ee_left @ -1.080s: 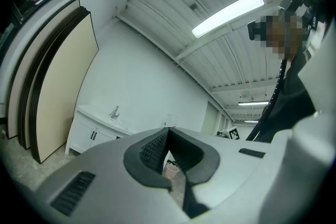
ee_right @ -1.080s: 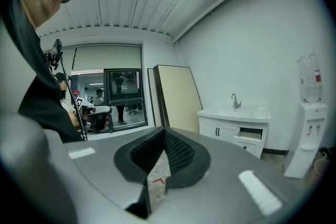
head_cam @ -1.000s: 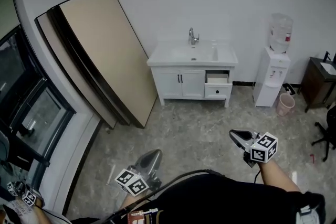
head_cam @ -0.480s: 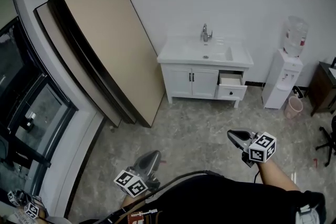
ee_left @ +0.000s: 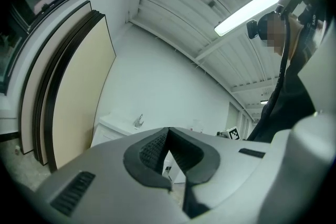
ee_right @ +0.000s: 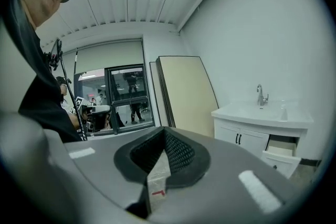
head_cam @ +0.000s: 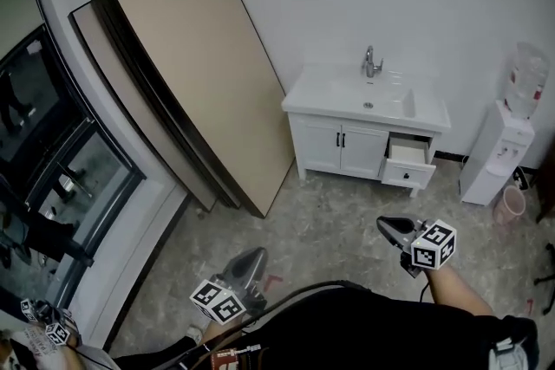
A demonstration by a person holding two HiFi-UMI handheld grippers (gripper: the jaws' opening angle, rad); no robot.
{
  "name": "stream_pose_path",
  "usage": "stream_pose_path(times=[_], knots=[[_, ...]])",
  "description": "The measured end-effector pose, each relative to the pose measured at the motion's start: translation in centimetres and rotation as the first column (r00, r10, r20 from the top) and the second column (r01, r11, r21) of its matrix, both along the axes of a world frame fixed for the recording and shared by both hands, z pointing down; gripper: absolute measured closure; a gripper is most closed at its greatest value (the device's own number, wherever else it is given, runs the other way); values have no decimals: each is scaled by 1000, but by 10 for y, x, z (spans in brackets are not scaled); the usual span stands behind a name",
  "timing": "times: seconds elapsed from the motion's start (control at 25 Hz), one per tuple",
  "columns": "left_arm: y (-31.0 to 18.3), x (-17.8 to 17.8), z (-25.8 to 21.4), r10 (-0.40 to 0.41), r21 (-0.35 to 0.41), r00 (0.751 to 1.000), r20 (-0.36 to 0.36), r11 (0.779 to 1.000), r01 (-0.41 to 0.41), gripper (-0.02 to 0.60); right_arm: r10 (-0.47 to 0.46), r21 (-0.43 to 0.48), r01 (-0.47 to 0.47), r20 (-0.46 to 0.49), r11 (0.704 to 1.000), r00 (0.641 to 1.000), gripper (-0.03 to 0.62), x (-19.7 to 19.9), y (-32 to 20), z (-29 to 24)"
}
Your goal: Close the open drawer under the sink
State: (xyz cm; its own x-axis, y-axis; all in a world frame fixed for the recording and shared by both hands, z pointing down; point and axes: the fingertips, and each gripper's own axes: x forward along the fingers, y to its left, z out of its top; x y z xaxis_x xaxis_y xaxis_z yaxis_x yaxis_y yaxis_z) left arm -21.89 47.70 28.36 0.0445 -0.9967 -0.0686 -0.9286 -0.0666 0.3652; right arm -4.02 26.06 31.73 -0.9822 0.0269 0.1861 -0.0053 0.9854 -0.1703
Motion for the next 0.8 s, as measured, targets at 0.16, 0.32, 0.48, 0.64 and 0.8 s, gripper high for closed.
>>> stream_pose_path(times=[0.16,0.32,0.48,0.64,0.8], knots=[[-57,-2,-11,-35,17,999,11,999,35,581,-58,23,58,14,998,998,592,-19,-61,-16],[-116,4,-16,-50,16,999,7,999,50,581,-100,38,99,23,994,995,592,-26,-116,-23],[-162,10,-14,-46,10,999,9,999,46,581,-97,21,97,21,995,995,592,-23,-163,-15],[-194,1,-8,-29,-12,1000,-2,999,29,581,-62,-20,62,16,998,998,592,-29,-199,-5],[-220,-19,-2,-12,-24,1000,-8,1000,12,581,-33,-36,33,6,999,999,592,-37,-222,7]])
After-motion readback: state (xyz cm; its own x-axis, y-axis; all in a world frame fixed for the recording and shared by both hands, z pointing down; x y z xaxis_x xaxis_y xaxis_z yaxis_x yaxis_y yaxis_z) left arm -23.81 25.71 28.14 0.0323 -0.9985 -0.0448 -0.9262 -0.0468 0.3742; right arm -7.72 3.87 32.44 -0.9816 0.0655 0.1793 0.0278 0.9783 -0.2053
